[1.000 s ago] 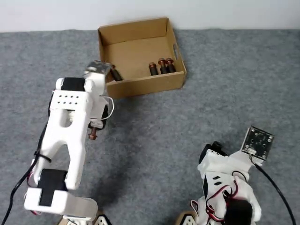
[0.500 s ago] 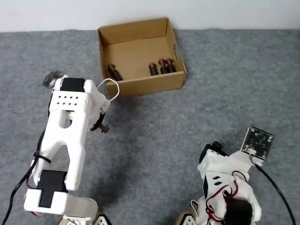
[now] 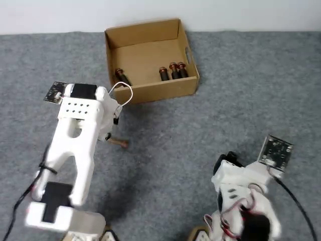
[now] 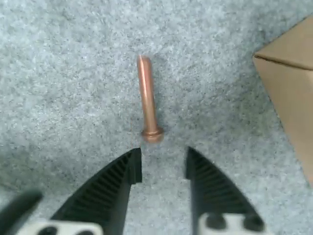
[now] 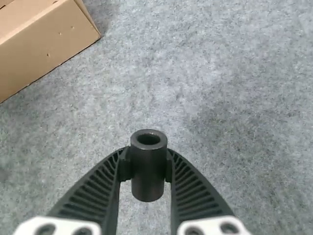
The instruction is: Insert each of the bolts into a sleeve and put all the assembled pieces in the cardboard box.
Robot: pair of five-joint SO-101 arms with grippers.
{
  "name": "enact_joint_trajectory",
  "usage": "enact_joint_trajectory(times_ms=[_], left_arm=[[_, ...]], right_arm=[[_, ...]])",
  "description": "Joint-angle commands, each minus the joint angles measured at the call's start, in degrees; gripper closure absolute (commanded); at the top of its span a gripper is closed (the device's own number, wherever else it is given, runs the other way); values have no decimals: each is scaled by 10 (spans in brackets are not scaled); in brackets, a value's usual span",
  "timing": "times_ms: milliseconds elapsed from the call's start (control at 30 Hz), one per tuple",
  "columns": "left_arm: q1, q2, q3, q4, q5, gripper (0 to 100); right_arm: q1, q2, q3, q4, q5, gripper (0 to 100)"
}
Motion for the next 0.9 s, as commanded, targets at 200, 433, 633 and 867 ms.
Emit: enact_joint_trajectory(times_ms=[200, 433, 633, 867], left_arm=[[-4, -30, -2, 7, -136, 815], [-5, -30, -4, 5, -598, 789], [-5, -29, -2, -2, -1026, 789], [-45, -28, 15, -93, -1282, 789]], right_arm=[[1, 0, -2, -10, 3, 991], [2, 0, -2, -10, 3, 991], [3, 0, -2, -10, 3, 991], [2, 0, -2, -10, 4, 991]])
